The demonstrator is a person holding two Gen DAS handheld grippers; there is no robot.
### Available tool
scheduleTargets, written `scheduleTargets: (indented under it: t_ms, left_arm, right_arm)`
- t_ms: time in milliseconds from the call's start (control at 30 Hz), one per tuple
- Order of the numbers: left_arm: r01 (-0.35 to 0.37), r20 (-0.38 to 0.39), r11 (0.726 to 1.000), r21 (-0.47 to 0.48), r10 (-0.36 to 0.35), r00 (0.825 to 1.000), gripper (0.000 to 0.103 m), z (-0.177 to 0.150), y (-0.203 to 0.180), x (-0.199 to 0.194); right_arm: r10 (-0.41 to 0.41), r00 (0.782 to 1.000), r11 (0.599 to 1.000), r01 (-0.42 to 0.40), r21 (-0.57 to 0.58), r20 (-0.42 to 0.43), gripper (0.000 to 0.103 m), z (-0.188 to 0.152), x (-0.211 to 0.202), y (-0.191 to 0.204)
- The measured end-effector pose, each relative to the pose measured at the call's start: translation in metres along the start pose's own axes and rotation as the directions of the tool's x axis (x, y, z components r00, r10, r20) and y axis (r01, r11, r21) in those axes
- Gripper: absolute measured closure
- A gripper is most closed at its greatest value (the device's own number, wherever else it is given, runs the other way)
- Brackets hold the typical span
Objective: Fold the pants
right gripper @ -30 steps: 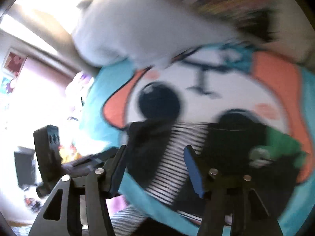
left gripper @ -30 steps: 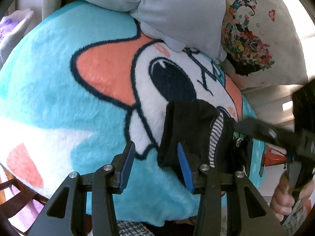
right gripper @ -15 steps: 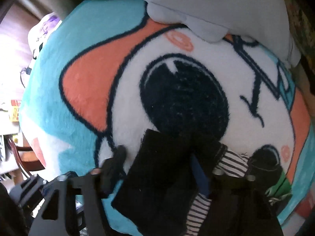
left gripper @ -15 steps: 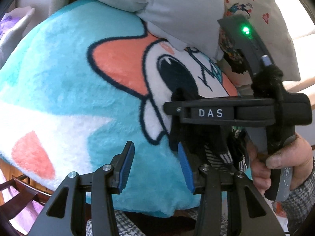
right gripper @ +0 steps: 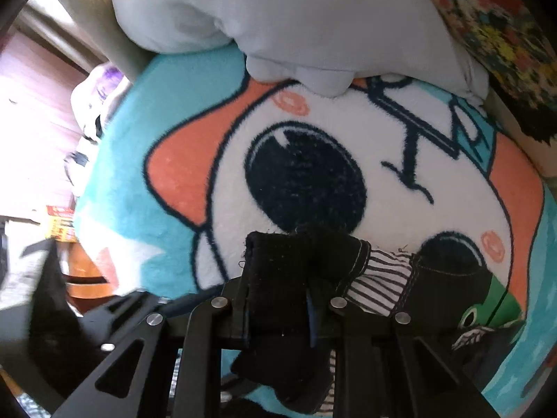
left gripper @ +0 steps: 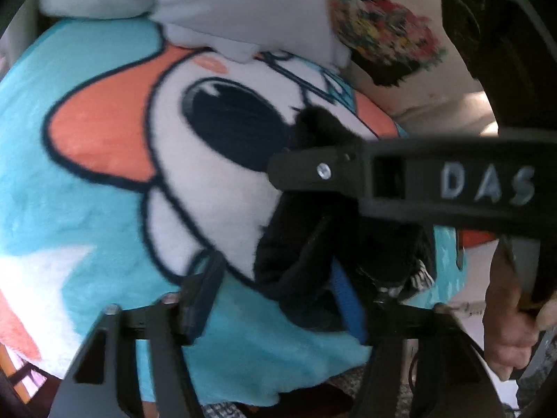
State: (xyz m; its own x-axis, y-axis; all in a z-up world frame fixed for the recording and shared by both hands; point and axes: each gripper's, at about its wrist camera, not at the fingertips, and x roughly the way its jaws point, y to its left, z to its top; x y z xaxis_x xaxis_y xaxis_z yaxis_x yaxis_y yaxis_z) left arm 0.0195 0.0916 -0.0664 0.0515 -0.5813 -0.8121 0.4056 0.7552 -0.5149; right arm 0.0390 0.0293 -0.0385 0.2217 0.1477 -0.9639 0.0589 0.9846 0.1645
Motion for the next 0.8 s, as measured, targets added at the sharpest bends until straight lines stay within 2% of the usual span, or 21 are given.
scheduleTargets:
  t_ms: [33,200,367,567,733,800]
  left_arm:
    - [0.016,-0.016,1.0,0.018,-0.016,1.0,0.087,0.0,-0.008,0.001]
    - [0.039,0.0,0.997,0.073,-0.039,0.999,0.087,0.001,-0.048,-0.012]
    - [0.069,-0.003,0.985,0.16,-0.069,0.998,0.087,0.007,-0.104,-0.009]
    - [0.078,-0.057,0.955,0.288,-0.064,0.996,0.087,0.005,-0.177,0.027]
    - [0.066,-0.106,0.935,0.348,-0.031,0.994,0.086,0.001,-0.213,0.061]
    - [0.077,-0.131,0.932,0.353,-0.032,0.991,0.085,-0.002,-0.219,0.065]
  right_arm:
    - [0.017,1.0,1.0,-0.018,0.007,0.005,0.079,-0.003,-0.006,-0.005]
    - [0.099,0.993,0.994,-0.102,0.042,0.065,0.079,-0.019,-0.038,-0.035]
    - [0.167,0.972,0.979,-0.184,0.089,0.166,0.079,-0.033,-0.077,-0.083]
    - [0.189,0.944,0.948,-0.247,0.202,0.271,0.079,-0.063,-0.098,-0.148]
    - [0.168,0.927,0.907,-0.279,0.316,0.336,0.078,-0.098,-0.103,-0.215]
    - [0.162,0.925,0.884,-0.29,0.365,0.343,0.068,-0.109,-0.095,-0.237]
